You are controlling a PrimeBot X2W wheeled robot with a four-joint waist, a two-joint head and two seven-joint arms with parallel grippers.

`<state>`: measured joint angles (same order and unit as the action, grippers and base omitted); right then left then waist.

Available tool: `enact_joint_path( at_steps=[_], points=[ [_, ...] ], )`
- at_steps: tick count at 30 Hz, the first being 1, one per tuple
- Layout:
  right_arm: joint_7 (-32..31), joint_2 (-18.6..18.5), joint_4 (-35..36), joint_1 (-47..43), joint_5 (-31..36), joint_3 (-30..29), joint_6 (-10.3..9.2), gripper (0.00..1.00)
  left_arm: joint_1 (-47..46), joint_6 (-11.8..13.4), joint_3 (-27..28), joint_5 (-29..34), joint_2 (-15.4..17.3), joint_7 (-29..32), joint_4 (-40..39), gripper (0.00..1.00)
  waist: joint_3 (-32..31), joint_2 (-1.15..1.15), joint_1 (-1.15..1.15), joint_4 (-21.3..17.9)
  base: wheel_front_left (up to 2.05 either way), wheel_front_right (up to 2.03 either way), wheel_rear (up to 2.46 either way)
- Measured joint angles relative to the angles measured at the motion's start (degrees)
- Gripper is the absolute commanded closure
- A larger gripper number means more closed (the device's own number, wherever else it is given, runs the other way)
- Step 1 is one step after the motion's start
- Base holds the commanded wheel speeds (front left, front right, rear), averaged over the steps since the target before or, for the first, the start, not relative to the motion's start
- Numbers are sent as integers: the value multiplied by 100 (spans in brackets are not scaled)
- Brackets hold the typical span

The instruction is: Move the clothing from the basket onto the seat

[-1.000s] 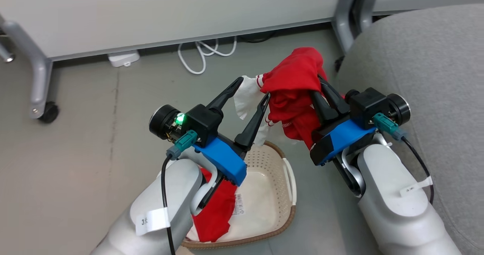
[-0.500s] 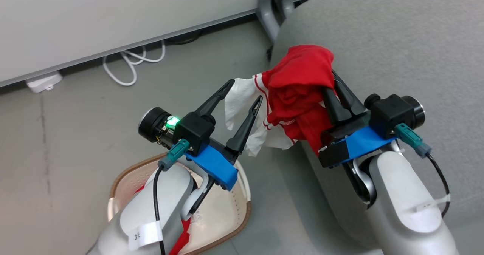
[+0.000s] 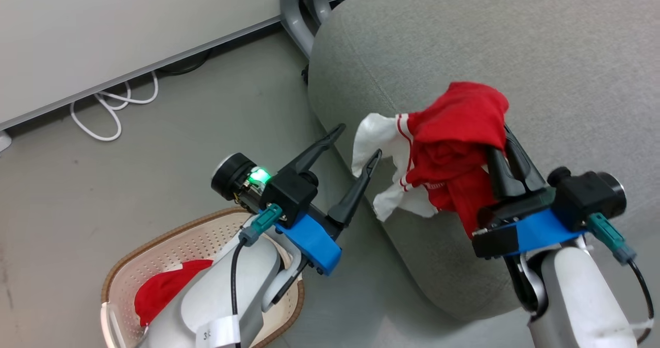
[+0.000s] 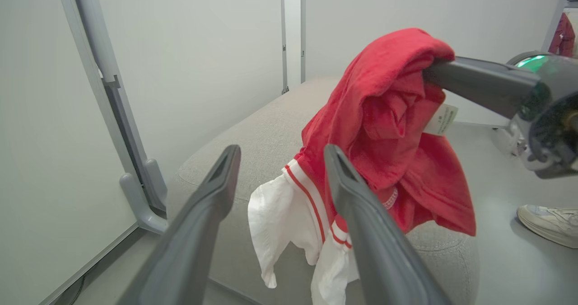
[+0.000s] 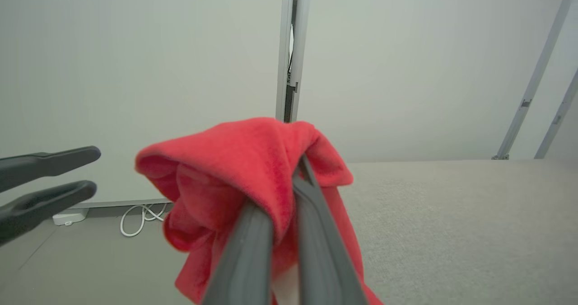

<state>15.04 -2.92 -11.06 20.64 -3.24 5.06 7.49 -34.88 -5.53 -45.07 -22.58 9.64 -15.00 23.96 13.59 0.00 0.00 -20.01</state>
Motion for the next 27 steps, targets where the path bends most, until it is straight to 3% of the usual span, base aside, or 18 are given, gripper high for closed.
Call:
enact_joint_path(
  at_steps=[16, 27],
  points=[
    [0, 0, 549, -537, -48, -290, 0, 100, 45, -67, -166, 42, -131, 0, 119, 0, -7, 0, 0, -149, 0, 0, 0],
    [0, -296, 911, 1073, -88, -866, 0, 100, -320, -5, -46, 198, 25, 38, -36, 0, 494, 0, 0, -115, 0, 0, 0]
  ],
)
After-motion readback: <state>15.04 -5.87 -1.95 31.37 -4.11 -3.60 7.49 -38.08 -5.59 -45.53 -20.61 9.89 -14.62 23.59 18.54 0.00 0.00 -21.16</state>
